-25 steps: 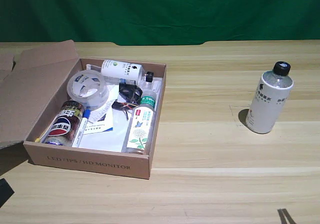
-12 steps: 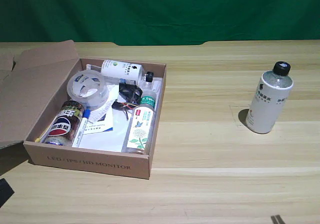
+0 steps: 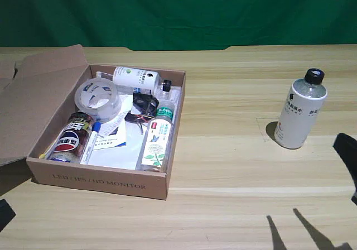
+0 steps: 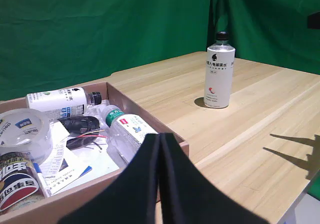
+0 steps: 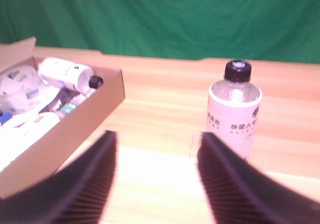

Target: Place the white bottle into the box.

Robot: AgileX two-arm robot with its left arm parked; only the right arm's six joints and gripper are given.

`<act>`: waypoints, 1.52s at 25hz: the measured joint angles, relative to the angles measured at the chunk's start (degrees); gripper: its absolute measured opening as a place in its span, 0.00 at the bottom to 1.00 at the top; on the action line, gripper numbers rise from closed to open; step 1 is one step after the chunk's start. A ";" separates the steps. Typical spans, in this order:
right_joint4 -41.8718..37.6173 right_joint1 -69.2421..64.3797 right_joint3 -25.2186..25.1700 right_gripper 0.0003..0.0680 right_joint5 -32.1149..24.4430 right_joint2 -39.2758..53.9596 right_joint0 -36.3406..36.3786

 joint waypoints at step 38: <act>10.39 51.33 0.23 0.96 11.25 -24.64 0.00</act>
